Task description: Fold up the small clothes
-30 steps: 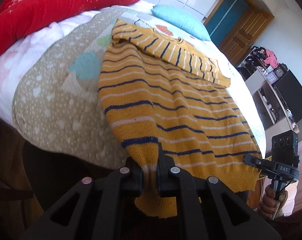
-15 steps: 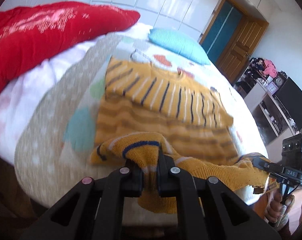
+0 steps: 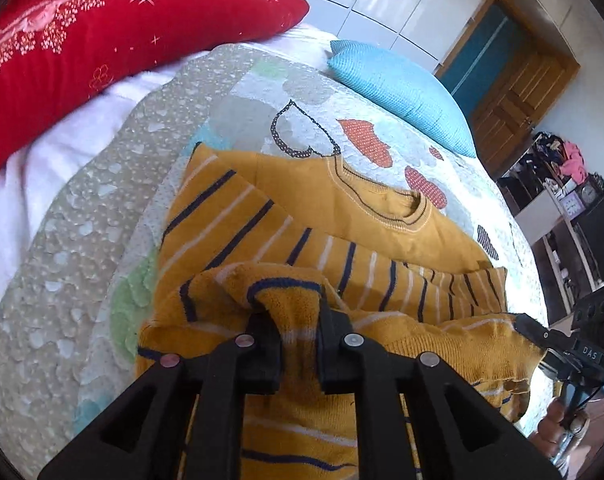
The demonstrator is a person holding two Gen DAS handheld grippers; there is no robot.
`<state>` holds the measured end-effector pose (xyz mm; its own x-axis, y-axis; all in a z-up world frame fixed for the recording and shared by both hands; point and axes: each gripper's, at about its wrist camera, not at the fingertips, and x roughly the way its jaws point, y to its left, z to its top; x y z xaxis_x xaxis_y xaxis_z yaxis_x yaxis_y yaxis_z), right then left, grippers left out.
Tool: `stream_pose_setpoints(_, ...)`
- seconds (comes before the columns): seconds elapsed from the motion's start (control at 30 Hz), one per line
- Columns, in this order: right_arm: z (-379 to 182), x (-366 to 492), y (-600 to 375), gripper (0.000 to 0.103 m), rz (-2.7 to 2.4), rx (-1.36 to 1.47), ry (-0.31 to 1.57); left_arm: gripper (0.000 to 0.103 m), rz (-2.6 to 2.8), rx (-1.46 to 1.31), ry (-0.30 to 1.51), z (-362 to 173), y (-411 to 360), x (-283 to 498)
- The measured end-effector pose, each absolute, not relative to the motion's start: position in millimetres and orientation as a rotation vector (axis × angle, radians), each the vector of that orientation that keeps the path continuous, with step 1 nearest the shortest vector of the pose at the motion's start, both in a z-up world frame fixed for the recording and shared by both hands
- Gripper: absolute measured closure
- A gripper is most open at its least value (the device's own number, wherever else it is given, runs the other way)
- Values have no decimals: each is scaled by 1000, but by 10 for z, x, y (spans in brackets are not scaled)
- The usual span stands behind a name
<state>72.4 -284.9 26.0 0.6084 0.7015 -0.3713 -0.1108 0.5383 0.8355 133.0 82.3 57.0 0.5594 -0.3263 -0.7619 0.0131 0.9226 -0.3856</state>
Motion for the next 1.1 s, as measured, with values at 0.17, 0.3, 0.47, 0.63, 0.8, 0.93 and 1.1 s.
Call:
stream_pose_setpoints(0.17,14,1233,-2988,59,558,1070,801,79,-252,-552,986,442,986,1686)
stream_pose_setpoints(0.3,-144,1488,-3064,56,546,1206,802,65,-295,-686,988,381,1078,1888)
stream_pose_setpoints(0.47,-229,1588,-3195,36,572,1365,728,32,-336,-845,896,473,1263,1978)
stream_pose_setpoints(0.63,-210,1628,-3314,31,528,1385,707,31,-265,-771,890,595,1342,2040)
stream_pose_setpoints(0.8,-8,1544,-3495,29,442,1290,679,31,-227,-536,912,692,1227,1885)
stream_pose_setpoints(0.93,273,1263,-3474,29,359,1004,737,30,-190,-324,930,703,1183,1650)
stream_pose_setpoints(1.1,321,645,-3164,29,310,622,837,26,-194,-131,953,555,1172,1306)
